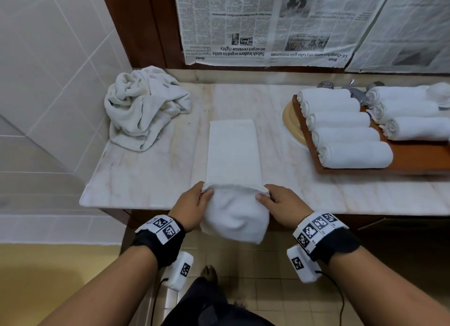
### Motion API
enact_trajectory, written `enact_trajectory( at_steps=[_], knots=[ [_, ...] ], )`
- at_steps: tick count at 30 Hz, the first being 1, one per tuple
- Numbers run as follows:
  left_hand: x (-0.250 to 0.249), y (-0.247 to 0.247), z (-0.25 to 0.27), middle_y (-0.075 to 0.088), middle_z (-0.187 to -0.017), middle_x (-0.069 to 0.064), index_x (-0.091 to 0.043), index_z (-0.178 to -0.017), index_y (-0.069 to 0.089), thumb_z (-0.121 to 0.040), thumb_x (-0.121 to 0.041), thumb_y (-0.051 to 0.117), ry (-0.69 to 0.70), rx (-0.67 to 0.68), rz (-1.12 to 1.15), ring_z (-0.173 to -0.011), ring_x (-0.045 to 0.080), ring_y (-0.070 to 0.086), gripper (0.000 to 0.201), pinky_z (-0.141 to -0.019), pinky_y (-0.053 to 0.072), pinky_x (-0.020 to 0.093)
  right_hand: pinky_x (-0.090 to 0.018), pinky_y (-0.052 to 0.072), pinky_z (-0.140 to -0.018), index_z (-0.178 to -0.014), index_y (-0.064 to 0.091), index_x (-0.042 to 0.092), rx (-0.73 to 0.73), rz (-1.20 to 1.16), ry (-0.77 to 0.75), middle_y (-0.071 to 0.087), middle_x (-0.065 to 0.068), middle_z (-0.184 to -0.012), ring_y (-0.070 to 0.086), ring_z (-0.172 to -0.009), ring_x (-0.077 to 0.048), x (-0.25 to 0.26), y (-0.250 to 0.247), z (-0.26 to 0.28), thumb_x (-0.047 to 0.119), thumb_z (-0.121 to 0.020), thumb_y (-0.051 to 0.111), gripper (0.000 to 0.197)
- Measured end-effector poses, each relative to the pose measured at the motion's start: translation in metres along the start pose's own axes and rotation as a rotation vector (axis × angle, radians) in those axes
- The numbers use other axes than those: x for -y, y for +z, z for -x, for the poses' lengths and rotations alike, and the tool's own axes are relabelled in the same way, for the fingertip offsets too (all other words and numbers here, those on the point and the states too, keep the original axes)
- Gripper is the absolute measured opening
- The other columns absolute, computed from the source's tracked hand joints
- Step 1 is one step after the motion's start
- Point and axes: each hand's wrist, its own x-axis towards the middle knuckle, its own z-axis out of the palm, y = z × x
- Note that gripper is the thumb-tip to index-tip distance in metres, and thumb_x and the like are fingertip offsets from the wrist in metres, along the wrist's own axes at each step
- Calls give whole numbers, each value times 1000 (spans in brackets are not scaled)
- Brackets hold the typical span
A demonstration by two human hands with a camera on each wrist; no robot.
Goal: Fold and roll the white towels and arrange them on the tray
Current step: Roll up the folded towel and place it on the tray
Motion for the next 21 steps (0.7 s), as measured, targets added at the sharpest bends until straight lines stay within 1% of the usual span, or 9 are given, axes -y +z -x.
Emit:
enact_trajectory(
  at_steps=[2, 4, 8, 12, 14, 16, 17, 19, 21],
  knots=[
    [3, -3, -15, 64, -88, -2, -8, -97, 54, -103, -36, 44, -23, -20, 2, -83, 20, 59, 30, -73, 40, 31, -35, 48, -80, -96, 61, 15, -18, -11, 9, 67, 0, -93, 61, -88, -18, 4, -2, -14, 40, -102, 46, 30],
    [3, -9, -36, 62, -85, 1, -9, -93, 52, -103, -37, 44, -31, -32, 15, -82, 22, 59, 32, -71, 40, 33, -33, 45, -78, -95, 60, 12, -49, -22, 7, 67, 1, -95, 60, -89, -18, 10, -10, -34, 40, -102, 45, 33],
    [-2, -23, -94, 63, -90, -3, -11, -94, 55, -103, -37, 43, -37, -45, 55, -85, 17, 59, 29, -68, 37, 28, -33, 44, -79, -96, 61, 7, -123, -32, 26, 67, -4, -99, 60, -92, -22, 21, -33, -91, 38, -103, 45, 35],
    [1, -27, -156, 67, -108, 2, -12, -110, 60, -103, -40, 42, -71, -37, 114, -99, 20, 62, 34, -85, 46, 33, -34, 44, -81, -100, 61, 7, -191, -72, 111, 66, -7, -104, 60, -97, -26, 24, -39, -145, 36, -103, 44, 33],
    [11, -23, -183, 66, -113, 3, -11, -114, 59, -103, -43, 40, -130, 6, 99, -103, 22, 61, 38, -88, 45, 34, -31, 39, -80, -99, 57, 11, -156, -55, 199, 63, -5, -106, 58, -99, -26, 18, -35, -164, 36, -104, 44, 29],
    [25, -15, -197, 65, -114, 1, -12, -117, 57, -102, -48, 38, -183, 100, 46, -106, 24, 60, 43, -88, 45, 33, -31, 37, -77, -88, 51, 17, -43, 25, 290, 58, -4, -99, 56, -96, -26, 7, -27, -176, 38, -103, 45, 26],
    [28, -13, -198, 64, -114, 1, -13, -118, 57, -102, -49, 36, -184, 148, 7, -107, 25, 60, 44, -87, 44, 32, -31, 38, -76, -88, 51, 16, 22, 75, 321, 57, -4, -97, 57, -96, -27, 3, -24, -180, 38, -102, 46, 26],
    [28, -14, -202, 62, -120, 3, -10, -121, 55, -104, -44, 35, -154, 195, -61, -112, 25, 58, 43, -86, 40, 29, -34, 47, -80, -102, 59, 10, 122, 100, 339, 61, -7, -103, 61, -98, -28, 3, -29, -189, 35, -101, 49, 27],
    [17, -26, -216, 60, -127, 4, -9, -127, 53, -104, -46, 36, -75, 177, -19, -116, 24, 57, 47, -92, 43, 30, -40, 57, -75, -106, 63, 4, 88, -73, 305, 67, -11, -103, 66, -89, -31, 12, -46, -201, 30, -99, 52, 29]
  ],
)
